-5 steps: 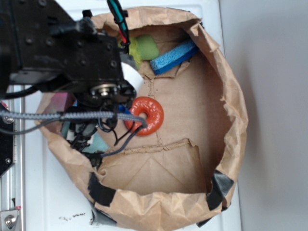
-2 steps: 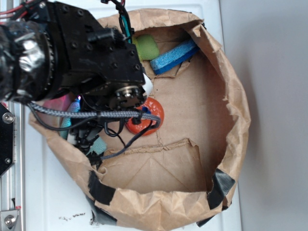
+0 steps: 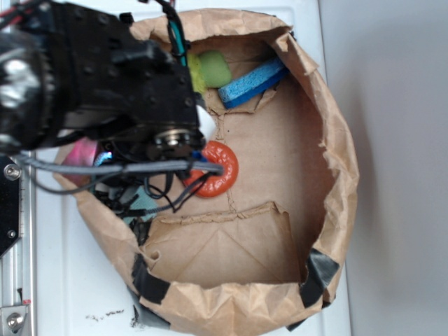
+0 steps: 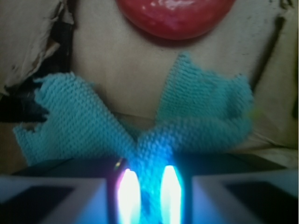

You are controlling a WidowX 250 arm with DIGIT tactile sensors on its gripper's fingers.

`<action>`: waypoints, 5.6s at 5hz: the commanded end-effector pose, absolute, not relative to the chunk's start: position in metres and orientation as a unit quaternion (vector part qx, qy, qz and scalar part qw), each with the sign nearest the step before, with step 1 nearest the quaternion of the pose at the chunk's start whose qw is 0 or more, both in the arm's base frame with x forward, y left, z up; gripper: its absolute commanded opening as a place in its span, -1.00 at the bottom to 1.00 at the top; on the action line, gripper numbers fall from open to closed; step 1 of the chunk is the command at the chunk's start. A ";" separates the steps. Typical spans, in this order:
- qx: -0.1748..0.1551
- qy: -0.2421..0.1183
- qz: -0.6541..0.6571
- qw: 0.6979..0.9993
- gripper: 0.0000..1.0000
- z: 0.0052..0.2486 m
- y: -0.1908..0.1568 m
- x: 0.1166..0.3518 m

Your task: Grab the blue cloth.

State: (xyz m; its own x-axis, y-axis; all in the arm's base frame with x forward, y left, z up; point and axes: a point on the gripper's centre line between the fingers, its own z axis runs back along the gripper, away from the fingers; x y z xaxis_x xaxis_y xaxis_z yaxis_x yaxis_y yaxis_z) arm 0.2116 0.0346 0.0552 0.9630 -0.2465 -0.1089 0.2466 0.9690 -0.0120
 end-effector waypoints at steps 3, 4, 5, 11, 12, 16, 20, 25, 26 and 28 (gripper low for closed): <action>0.000 -0.014 -0.128 0.992 -1.00 0.068 0.026 0.219; -0.008 -0.023 -0.122 0.992 1.00 0.072 0.030 0.217; -0.001 -0.013 -0.128 0.992 1.00 0.069 0.028 0.218; 0.019 -0.003 -0.123 0.992 1.00 0.064 0.024 0.221; 0.043 -0.030 -0.108 0.993 1.00 0.067 0.022 0.216; 0.043 -0.030 -0.108 0.993 1.00 0.067 0.022 0.216; 0.081 -0.026 -0.089 0.992 1.00 0.053 0.023 0.233; 0.124 -0.023 -0.044 0.991 -1.00 0.041 0.022 0.229; 0.126 -0.028 -0.048 0.991 -1.00 0.049 0.019 0.227; 0.053 -0.042 -0.049 0.997 -1.00 0.140 0.004 0.221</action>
State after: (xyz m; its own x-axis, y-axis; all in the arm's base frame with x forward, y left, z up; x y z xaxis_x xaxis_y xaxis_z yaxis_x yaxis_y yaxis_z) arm 0.2170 0.0048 0.1264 0.9954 -0.0918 0.0256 0.0887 0.9906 0.1044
